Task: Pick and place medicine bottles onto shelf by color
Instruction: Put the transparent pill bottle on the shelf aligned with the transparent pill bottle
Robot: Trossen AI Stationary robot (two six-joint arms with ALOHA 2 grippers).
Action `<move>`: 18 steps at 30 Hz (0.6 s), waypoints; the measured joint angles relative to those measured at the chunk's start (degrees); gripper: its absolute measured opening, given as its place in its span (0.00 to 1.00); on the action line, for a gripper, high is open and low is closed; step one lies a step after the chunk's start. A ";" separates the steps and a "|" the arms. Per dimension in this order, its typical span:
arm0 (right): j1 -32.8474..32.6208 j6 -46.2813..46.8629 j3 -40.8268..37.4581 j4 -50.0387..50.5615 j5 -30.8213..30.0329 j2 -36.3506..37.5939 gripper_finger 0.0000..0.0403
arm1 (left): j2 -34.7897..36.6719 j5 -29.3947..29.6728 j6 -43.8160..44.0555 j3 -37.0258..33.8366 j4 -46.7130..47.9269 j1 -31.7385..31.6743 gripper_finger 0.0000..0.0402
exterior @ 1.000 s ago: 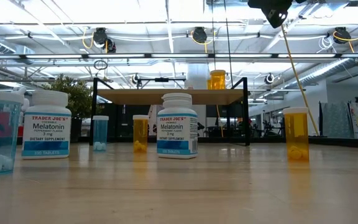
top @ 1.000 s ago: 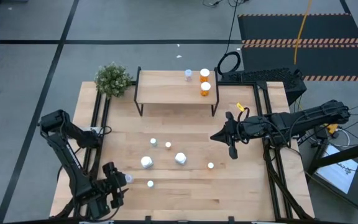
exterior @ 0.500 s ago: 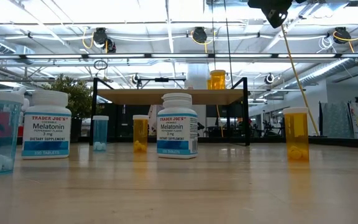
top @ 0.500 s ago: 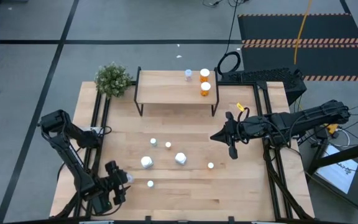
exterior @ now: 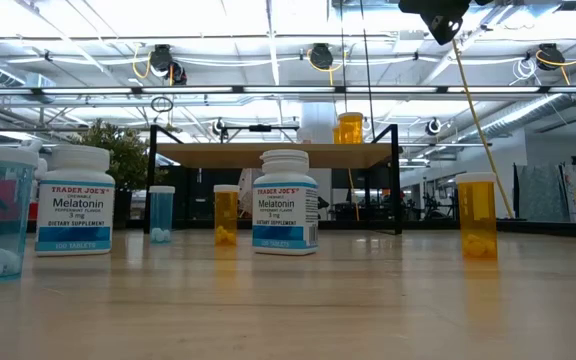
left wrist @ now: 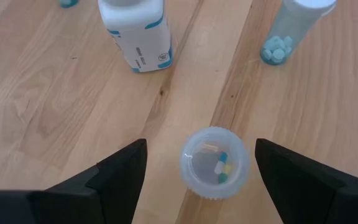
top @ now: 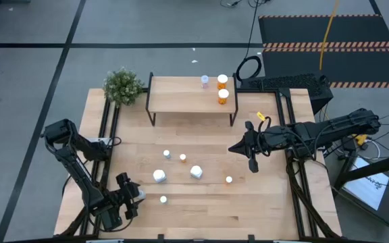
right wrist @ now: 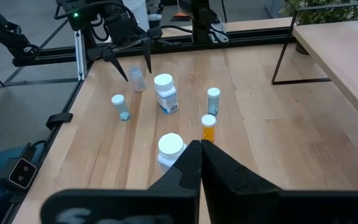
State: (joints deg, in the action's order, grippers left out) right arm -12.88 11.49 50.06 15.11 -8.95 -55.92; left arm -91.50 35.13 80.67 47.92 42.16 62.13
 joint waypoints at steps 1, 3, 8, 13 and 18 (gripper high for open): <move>0.00 0.00 0.00 0.00 0.00 0.00 0.00 | 0.00 0.37 -0.27 -0.47 -0.93 0.00 0.74; 0.00 -0.01 0.00 0.00 0.00 0.00 0.00 | 0.00 0.57 -1.37 -1.39 -2.99 0.00 0.74; 0.00 -0.20 0.00 0.00 0.00 0.00 0.00 | 0.00 0.75 -1.52 -2.62 -4.36 0.00 0.73; 0.00 -0.20 0.00 0.00 0.00 0.00 0.00 | 0.00 0.86 -3.59 -2.62 -5.88 0.00 0.64; 0.00 -0.20 0.00 0.00 0.00 0.00 0.00 | 0.00 0.86 -4.02 -2.62 -6.78 0.00 0.51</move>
State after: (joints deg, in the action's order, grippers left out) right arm -12.88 11.29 50.06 15.11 -8.95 -55.92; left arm -91.50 35.99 76.65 45.30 35.39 62.13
